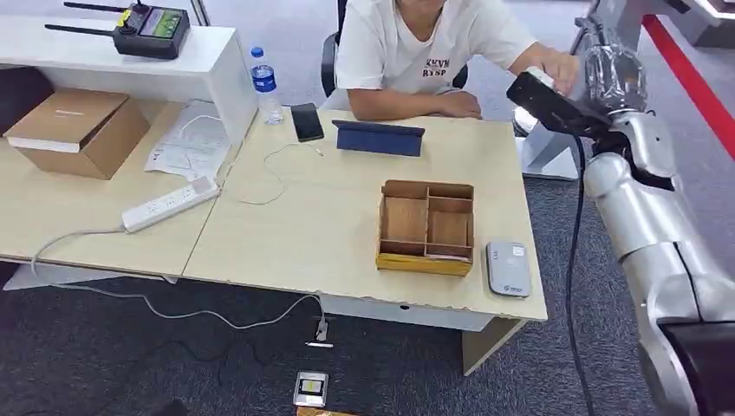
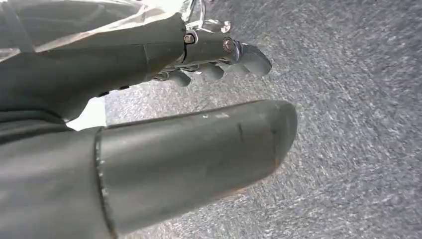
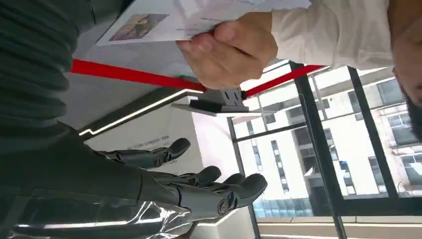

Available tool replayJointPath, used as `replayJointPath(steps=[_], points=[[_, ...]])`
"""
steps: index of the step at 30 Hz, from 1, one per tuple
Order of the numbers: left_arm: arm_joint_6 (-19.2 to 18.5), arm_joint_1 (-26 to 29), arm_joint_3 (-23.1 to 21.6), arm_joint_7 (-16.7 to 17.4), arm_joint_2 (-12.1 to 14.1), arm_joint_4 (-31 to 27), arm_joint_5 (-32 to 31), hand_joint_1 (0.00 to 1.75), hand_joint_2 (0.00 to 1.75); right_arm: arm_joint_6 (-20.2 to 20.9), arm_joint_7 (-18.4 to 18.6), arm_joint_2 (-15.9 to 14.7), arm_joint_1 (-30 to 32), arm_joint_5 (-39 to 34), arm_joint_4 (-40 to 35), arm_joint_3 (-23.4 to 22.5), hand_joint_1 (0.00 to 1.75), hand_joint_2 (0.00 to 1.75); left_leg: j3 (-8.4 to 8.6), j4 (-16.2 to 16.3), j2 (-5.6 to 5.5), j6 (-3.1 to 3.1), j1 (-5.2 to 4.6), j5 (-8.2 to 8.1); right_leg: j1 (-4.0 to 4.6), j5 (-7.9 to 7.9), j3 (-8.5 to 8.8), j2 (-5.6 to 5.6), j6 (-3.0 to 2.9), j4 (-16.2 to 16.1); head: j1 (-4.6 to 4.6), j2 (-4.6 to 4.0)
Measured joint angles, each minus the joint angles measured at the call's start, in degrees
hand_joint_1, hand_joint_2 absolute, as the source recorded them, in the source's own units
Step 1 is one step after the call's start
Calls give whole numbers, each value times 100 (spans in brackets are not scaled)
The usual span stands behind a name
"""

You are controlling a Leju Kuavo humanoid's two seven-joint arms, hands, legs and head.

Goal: Pass the card to the sensor for recognition and then transmit it.

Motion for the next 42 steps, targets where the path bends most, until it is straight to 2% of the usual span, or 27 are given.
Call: replayJointPath(steps=[5, 6, 8, 26, 42], points=[[4, 7, 2, 57, 22, 0, 7, 0, 0, -15, -13, 140, -69, -13, 190, 90, 2, 175, 2, 1, 1, 0, 0, 0, 0, 0, 0, 0, 0, 0, -2, 0], [7, 7, 2, 61, 24, 0, 6, 0, 0, -15, -17, 153, -80, -31, 221, 103, 141, 175, 1, 1, 1, 0, 0, 0, 0, 0, 0, 0, 0, 0, 2, -2], [13, 9, 2, 74, 24, 0, 7, 0, 0, -15, -31, 192, -103, -83, 282, 116, 175, 175, 1, 1, 1, 0, 0, 0, 0, 0, 0, 0, 0, 0, 0, 0], [26, 20, 4, 111, 28, 0, -9, 0, 0, 68, -111, 360, -166, -286, 562, 170, 175, 175, 2, 3, 2, 0, 0, 0, 0, 0, 0, 1, 0, 0, 2, 0], [125, 22, 15, 271, 15, 0, 74, 0, 0, 173, -568, 365, -142, -761, 575, 173, 175, 175, 5, 4, 4, 0, 0, 0, 0, 1, 0, 2, 0, -1, 0, -2]])
